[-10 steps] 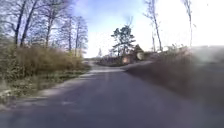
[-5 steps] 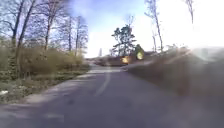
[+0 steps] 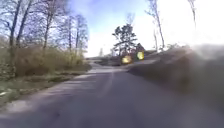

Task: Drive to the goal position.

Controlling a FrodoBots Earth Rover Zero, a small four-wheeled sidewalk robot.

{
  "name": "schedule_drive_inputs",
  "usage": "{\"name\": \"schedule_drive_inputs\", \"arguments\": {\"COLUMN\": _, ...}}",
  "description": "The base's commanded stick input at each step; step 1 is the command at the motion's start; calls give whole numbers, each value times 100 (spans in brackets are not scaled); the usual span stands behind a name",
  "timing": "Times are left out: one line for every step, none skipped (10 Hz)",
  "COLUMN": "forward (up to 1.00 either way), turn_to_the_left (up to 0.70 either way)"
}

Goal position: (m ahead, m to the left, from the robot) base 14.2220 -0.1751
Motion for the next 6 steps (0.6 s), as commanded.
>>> {"name": "schedule_drive_inputs", "arguments": {"forward": 100, "turn_to_the_left": 0}}
{"name": "schedule_drive_inputs", "arguments": {"forward": 100, "turn_to_the_left": 0}}
{"name": "schedule_drive_inputs", "arguments": {"forward": 100, "turn_to_the_left": 0}}
{"name": "schedule_drive_inputs", "arguments": {"forward": 100, "turn_to_the_left": 0}}
{"name": "schedule_drive_inputs", "arguments": {"forward": 100, "turn_to_the_left": 0}}
{"name": "schedule_drive_inputs", "arguments": {"forward": 100, "turn_to_the_left": 0}}
